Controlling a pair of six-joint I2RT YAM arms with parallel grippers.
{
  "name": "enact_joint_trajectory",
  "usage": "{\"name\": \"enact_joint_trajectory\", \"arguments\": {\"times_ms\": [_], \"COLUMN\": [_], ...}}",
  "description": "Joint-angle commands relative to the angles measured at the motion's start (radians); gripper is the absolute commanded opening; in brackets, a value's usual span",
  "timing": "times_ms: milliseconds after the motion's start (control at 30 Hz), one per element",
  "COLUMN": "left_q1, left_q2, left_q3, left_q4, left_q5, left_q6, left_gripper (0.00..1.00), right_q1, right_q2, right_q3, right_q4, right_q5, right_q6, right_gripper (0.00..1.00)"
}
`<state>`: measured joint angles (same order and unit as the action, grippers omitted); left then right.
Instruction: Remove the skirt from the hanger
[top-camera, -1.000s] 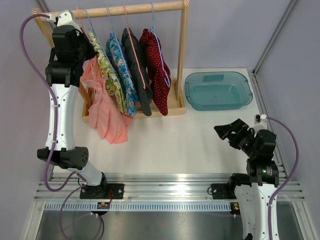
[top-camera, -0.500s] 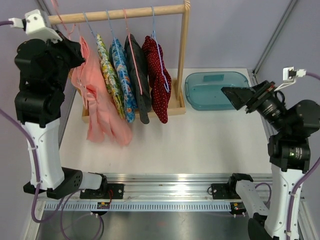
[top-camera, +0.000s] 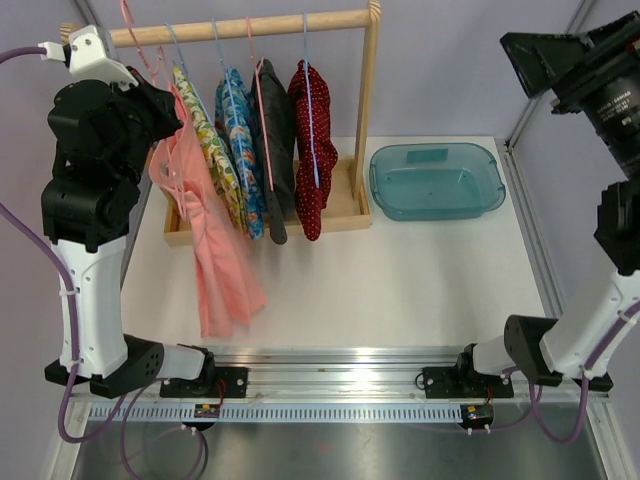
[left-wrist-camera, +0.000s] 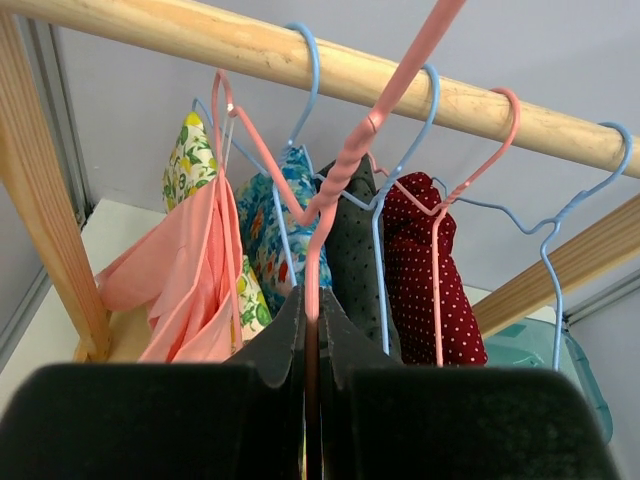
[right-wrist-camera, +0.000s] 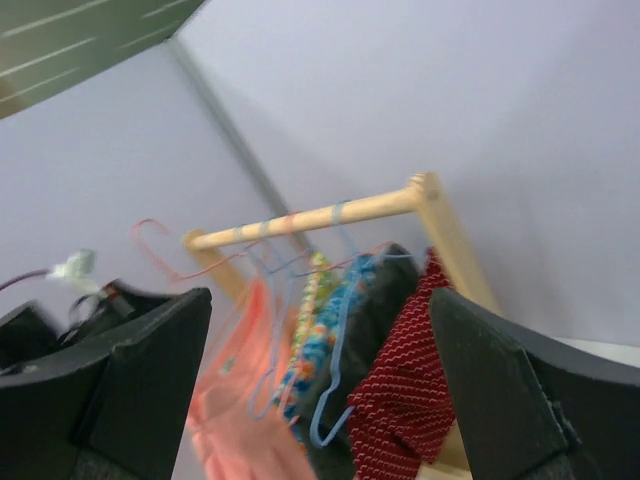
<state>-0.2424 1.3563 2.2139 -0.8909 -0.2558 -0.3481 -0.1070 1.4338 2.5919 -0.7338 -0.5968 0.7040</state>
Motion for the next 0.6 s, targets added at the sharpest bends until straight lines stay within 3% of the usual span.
{"name": "enact_joint_trajectory", "arguments": {"times_ms": [0, 67, 167, 200, 233, 333, 500, 567], "left_q1": [-0.008, -0.008, -0.008, -0.008, -0.008, -0.008, -0.008, -0.008], "left_q2": [-0.032, -0.046, -0.062, -0.068, -0.072, -0.092, -0.146, -0.161], "left_q3": [0.001, -0.01, -0.034, -0.045, -0.051, -0.085, -0.172, -0.194], "left_q4": [0.152, 0.15, 0.155, 0.153, 0.152, 0.156, 0.181, 0.181], "left_q5": [-0.04, -0.048, -0.063, -0.068, -0.074, -0.082, -0.085, -0.08], "left_q6": [0.023, 0.041, 0.066, 0.083, 0.09, 0.11, 0.126, 0.129], "left_gripper": [0.0, 0.0, 0.0, 0.0, 0.0, 0.0, 0.0, 0.0], "right_q1": [0.0, 0.016, 0.151, 0.232, 0.462, 0.848, 1.167, 1.295], "right_q2": [0.154, 0.181, 0.224, 0.22, 0.199, 0.166, 0.042, 0.017], "right_q3": [0.1, 0.038, -0.002, -0.054, -0.099, -0.33, -0.669, -0.717], "right_q4": [-0.338, -0.335, -0.378, -0.36, -0.336, -0.213, 0.06, 0.155], "right_q5": [0.327, 0.432, 0.563, 0.675, 0.749, 1.023, 1.153, 1.204], "right_q6": [-0.139, -0.253, -0.349, -0.389, -0.491, -0.632, -0.531, -0.518], "right_gripper": [0.98, 0.98, 0.96, 0.98, 0.99, 0.99, 0.98, 0.97]}}
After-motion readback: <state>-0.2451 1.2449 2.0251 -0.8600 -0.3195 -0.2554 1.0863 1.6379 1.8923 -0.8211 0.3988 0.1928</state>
